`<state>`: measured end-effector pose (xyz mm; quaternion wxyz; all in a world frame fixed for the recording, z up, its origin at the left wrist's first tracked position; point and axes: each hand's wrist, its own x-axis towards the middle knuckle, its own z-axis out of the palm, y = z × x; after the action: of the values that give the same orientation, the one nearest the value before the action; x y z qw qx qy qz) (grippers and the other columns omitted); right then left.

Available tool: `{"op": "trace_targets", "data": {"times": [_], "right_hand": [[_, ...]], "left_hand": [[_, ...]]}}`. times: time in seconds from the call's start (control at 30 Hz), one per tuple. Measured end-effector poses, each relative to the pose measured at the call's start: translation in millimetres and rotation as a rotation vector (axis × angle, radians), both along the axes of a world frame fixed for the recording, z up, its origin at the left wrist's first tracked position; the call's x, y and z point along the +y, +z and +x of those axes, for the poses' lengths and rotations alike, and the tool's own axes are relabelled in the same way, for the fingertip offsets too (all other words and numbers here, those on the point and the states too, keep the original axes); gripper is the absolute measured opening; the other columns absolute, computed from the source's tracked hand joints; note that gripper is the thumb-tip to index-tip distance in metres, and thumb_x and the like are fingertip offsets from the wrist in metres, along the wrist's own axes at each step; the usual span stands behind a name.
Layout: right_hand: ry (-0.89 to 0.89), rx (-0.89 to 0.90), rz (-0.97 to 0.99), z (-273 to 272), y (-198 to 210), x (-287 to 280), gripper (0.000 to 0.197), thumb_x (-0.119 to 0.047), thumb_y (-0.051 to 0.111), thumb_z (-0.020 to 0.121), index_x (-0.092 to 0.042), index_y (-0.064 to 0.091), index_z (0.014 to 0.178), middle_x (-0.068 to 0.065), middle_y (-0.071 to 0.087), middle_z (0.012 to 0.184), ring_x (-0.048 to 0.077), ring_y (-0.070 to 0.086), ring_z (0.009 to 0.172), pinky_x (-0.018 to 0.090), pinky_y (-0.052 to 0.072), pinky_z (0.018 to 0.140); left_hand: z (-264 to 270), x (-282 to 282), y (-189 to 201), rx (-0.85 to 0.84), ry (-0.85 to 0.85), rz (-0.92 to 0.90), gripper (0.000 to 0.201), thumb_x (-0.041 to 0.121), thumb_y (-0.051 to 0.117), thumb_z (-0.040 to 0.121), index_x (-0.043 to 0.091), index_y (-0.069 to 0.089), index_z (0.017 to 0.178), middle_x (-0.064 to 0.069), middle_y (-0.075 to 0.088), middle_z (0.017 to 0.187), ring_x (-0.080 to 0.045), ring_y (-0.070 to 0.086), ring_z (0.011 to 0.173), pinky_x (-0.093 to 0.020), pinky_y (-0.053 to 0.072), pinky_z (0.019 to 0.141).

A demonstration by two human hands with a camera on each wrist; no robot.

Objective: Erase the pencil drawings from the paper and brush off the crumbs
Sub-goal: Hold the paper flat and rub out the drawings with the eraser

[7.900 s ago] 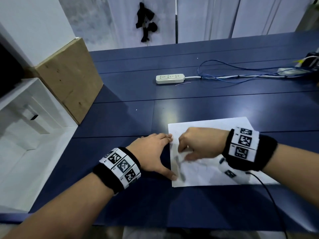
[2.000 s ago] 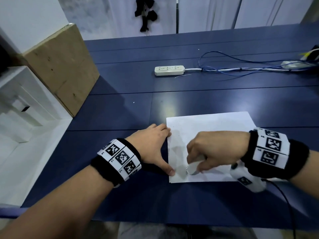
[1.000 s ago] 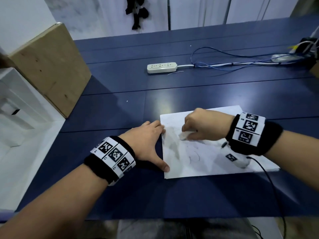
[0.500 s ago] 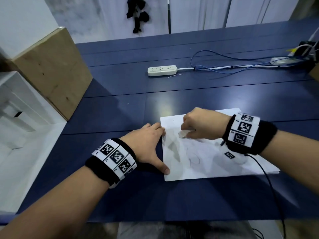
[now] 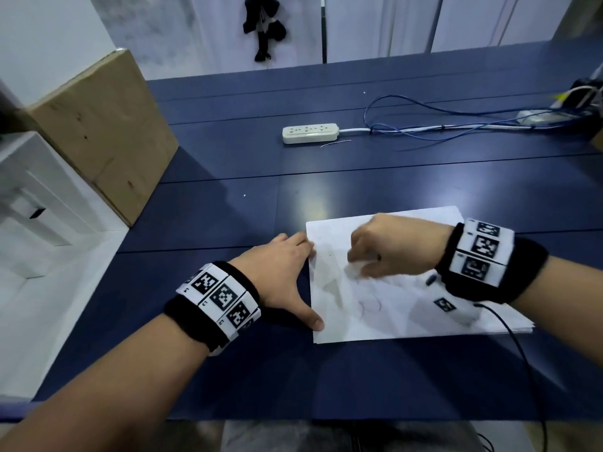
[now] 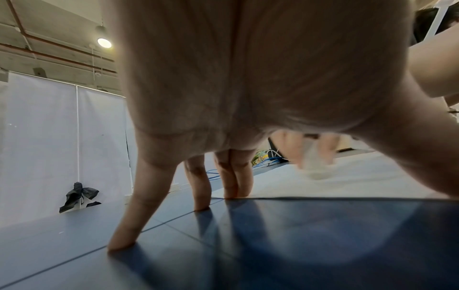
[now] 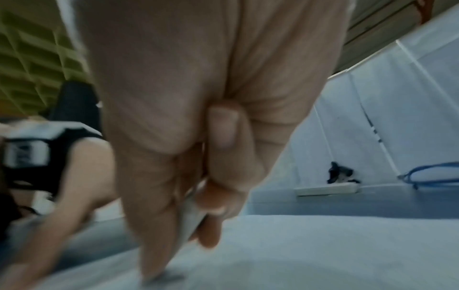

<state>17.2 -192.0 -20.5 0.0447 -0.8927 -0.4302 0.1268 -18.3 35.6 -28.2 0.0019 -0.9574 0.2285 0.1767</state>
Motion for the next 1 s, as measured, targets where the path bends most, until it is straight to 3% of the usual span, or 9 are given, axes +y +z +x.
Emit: {"op": "trace_targets", "data": {"times": [0.07, 0.17, 0.3, 0.37, 0.53, 0.63, 0.77, 0.83, 1.0], "right_hand": [[0.106, 0.19, -0.027, -22.3, 4.3, -0.7, 0.019, -0.036, 0.07, 0.084, -0.021, 0.073, 0.096, -0.015, 0.053, 0.08, 0.003, 0.044, 0.067, 0.011, 0.033, 0.064], [0.152, 0.269, -0.086, -32.1, 4.9, -0.1, 0.023, -0.039, 0.07, 0.084, -0.024, 0.073, 0.101, -0.014, 0.054, 0.081, 0.002, 0.047, 0.068, 0.01, 0.035, 0.064], [-0.042, -0.04, -0.066, 2.5, 4.9, 1.8, 0.021, -0.034, 0.062, 0.085, -0.014, 0.069, 0.087, 0.005, 0.066, 0.082, 0.025, 0.058, 0.076, 0.035, 0.047, 0.068], [-0.078, -0.09, -0.049, 9.5, 0.9, -2.6, 0.022, -0.034, 0.061, 0.084, -0.012, 0.066, 0.083, 0.006, 0.064, 0.08, 0.026, 0.057, 0.075, 0.039, 0.048, 0.066], [0.133, 0.252, -0.041, -31.6, 4.1, -3.6, 0.022, -0.039, 0.07, 0.084, -0.023, 0.073, 0.1, -0.009, 0.062, 0.087, 0.003, 0.046, 0.07, 0.01, 0.035, 0.065], [0.092, 0.232, -0.026, -24.4, 1.3, -2.7, 0.025, -0.04, 0.071, 0.083, -0.026, 0.073, 0.104, -0.012, 0.064, 0.088, 0.0, 0.051, 0.07, 0.008, 0.037, 0.067], [-0.079, -0.032, -0.028, 4.3, 0.4, -1.1, 0.019, -0.036, 0.064, 0.087, -0.021, 0.073, 0.094, 0.0, 0.068, 0.082, 0.022, 0.058, 0.077, 0.036, 0.05, 0.072], [-0.077, -0.085, -0.043, 2.4, -2.5, -1.6, 0.019, -0.034, 0.061, 0.088, -0.017, 0.068, 0.085, 0.002, 0.065, 0.081, 0.023, 0.058, 0.078, 0.039, 0.049, 0.072], [0.168, 0.219, -0.09, -36.8, 4.0, -1.9, 0.024, -0.041, 0.065, 0.088, -0.024, 0.071, 0.104, -0.006, 0.065, 0.093, 0.006, 0.049, 0.075, 0.022, 0.043, 0.073]], "left_hand": [[0.1, -0.5, -0.2, -0.001, -0.006, 0.001, 0.124, 0.089, 0.07, 0.039, 0.02, 0.04, 0.137, 0.016, 0.039, 0.119, -0.012, 0.039, 0.105, -0.039, 0.051, 0.088], [0.7, -1.3, -0.8, 0.003, -0.01, 0.004, 0.125, 0.089, 0.07, 0.038, 0.02, 0.04, 0.137, 0.016, 0.039, 0.12, -0.011, 0.039, 0.106, -0.04, 0.051, 0.089], [1.3, -1.0, -0.6, 0.003, -0.005, 0.003, 0.122, 0.09, 0.068, 0.036, 0.021, 0.043, 0.134, 0.017, 0.039, 0.117, -0.011, 0.039, 0.105, -0.041, 0.052, 0.089], [0.9, -0.5, -1.1, 0.003, -0.005, 0.003, 0.121, 0.09, 0.069, 0.037, 0.021, 0.042, 0.133, 0.017, 0.038, 0.118, -0.011, 0.039, 0.105, -0.04, 0.051, 0.09], [3.0, -0.3, -1.9, 0.013, -0.008, 0.003, 0.128, 0.09, 0.069, 0.036, 0.02, 0.039, 0.139, 0.018, 0.036, 0.121, -0.011, 0.038, 0.107, -0.04, 0.051, 0.09], [3.3, -1.7, -1.6, 0.012, -0.019, 0.012, 0.128, 0.09, 0.069, 0.036, 0.02, 0.039, 0.139, 0.017, 0.036, 0.12, -0.012, 0.038, 0.107, -0.039, 0.052, 0.09], [2.2, -1.7, -0.6, 0.007, -0.015, 0.005, 0.122, 0.089, 0.07, 0.037, 0.02, 0.042, 0.135, 0.016, 0.038, 0.119, -0.011, 0.038, 0.106, -0.039, 0.051, 0.091], [2.1, -0.7, -1.3, 0.006, -0.013, -0.003, 0.122, 0.089, 0.071, 0.038, 0.02, 0.042, 0.134, 0.016, 0.038, 0.12, -0.011, 0.038, 0.106, -0.039, 0.051, 0.091], [2.8, -1.1, -2.1, 0.009, -0.019, 0.001, 0.125, 0.088, 0.071, 0.038, 0.019, 0.04, 0.137, 0.016, 0.037, 0.121, -0.012, 0.037, 0.106, -0.038, 0.051, 0.09]]}}
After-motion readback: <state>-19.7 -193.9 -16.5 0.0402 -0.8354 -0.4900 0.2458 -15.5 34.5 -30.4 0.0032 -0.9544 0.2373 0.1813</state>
